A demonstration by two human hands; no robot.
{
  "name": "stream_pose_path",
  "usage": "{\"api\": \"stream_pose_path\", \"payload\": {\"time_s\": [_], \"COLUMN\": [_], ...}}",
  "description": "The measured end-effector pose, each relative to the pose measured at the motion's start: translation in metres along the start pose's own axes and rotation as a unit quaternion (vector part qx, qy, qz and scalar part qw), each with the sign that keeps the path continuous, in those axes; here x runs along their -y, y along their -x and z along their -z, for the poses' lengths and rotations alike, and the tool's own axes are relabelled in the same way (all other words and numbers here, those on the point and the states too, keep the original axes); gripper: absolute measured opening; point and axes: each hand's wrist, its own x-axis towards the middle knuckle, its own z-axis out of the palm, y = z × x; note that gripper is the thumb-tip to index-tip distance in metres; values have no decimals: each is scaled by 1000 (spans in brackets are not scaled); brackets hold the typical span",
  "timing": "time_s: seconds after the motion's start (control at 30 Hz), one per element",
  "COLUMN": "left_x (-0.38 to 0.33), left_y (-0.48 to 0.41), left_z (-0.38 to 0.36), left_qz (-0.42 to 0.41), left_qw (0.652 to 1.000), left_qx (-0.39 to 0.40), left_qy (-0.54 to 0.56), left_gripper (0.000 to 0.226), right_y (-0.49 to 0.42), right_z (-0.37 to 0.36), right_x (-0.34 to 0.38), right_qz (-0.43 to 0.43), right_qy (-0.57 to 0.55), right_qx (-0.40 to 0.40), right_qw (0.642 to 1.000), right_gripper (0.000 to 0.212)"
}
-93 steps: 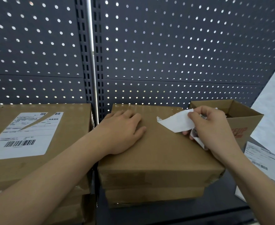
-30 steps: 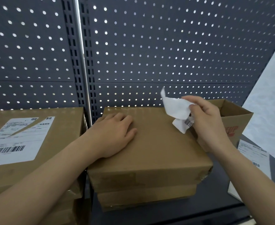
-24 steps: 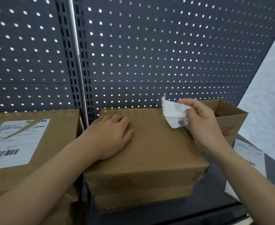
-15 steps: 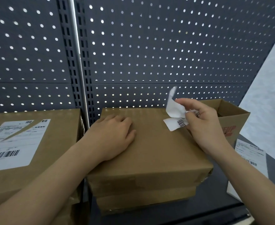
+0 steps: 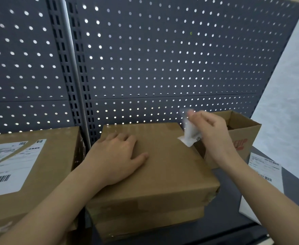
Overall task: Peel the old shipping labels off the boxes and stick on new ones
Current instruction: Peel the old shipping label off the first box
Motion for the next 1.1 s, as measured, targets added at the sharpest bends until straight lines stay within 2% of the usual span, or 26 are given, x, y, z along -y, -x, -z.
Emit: {"api": "stream_pose_path", "payload": {"time_s": [0.07, 0.1, 0.17, 0.23, 0.37, 0.53, 0.6, 0.67, 0.8, 0.9, 1.1], "left_x": [-3, -3, -6, -10, -19, -27, -30, -33, -41, -53, -57], "left_y": [1, 1, 2, 2, 0, -3, -5, -8, -13, -17, -13], "left_z": [-1, -2, -2, -3, -2, 0, 0, 0, 1, 2, -6], "left_qz": [7, 11, 19, 28, 56, 82, 93, 102, 100, 90, 96], "left_qw": [1000, 1000, 999, 999, 998, 996, 995, 994, 993, 993, 987], "left_qx": [-4, -9, -19, -28, -31, -28, -29, -36, -43, -43, -59], "left_qy": [4, 9, 17, 16, 19, 23, 21, 23, 49, 58, 116], "left_gripper": [65, 65, 64, 62, 54, 49, 49, 48, 44, 40, 37], "right_y": [-3, -4, -6, -8, -9, -11, -10, -10, -14, -14, -8], "right_z": [4, 6, 11, 14, 20, 24, 25, 25, 26, 28, 29], "right_x": [-2, -3, -8, -13, -20, -23, -23, -20, -27, -35, -43], "right_qz": [24, 32, 38, 44, 16, 20, 40, 43, 35, 45, 102], "right_qy": [24, 35, 27, 24, -14, -36, -48, -83, -71, -67, 49], "right_qx": [-9, -6, 9, 21, 51, 64, 35, 3, 12, 24, 26], "right_qw": [999, 999, 999, 999, 998, 997, 997, 996, 997, 996, 993], "right_gripper": [9, 16, 44, 57, 56, 66, 60, 42, 21, 20, 28]}}
